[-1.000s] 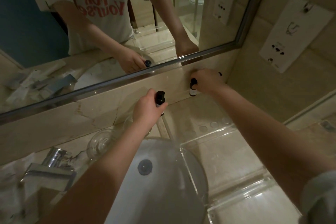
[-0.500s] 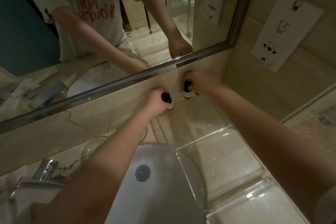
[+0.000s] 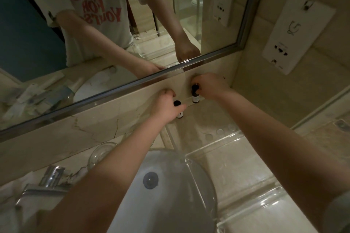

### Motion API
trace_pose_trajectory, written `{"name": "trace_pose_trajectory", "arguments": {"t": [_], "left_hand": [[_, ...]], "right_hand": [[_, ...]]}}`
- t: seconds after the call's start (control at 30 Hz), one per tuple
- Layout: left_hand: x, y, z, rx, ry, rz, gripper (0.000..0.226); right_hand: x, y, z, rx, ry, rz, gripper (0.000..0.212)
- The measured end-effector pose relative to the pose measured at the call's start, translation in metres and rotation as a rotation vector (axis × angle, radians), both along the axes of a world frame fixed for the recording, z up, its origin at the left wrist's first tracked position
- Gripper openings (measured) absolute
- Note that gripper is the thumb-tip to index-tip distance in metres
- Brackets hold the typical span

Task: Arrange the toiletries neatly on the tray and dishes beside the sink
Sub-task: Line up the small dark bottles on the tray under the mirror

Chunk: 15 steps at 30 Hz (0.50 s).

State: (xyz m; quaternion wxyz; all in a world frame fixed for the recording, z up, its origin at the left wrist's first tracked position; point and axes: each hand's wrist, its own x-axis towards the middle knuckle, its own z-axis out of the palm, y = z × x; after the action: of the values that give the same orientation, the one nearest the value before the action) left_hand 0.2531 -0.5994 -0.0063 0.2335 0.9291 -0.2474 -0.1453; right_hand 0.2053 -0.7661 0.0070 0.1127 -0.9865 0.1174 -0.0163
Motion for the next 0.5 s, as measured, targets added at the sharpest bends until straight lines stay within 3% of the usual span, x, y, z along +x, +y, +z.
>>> {"name": "trace_pose_trajectory", "arguments": {"t": [0.07,0.17,0.33,0.5], "left_hand": [[0.000,-0.005,0.004,0.109,-0.073,0.045,0.040],[0.005,-0.009,0.012,0.200,-0.027,-0.007,0.021],[0.016,-0.015,0.020,0.252,-0.097,-0.302,0.026],[0.022,-0.026,0.018,0.298,-0.198,-0.431,0.025]], "right_hand": [[0.000,0.000,-0.001,-0.004,-0.005,-0.002,0.026],[0.001,0.000,-0.002,-0.003,-0.003,0.007,0.025],[-0.002,-0.004,-0.004,0.025,-0.006,-0.014,0.024],[-0.001,-0.004,-0.004,0.036,0.012,0.004,0.023]]}}
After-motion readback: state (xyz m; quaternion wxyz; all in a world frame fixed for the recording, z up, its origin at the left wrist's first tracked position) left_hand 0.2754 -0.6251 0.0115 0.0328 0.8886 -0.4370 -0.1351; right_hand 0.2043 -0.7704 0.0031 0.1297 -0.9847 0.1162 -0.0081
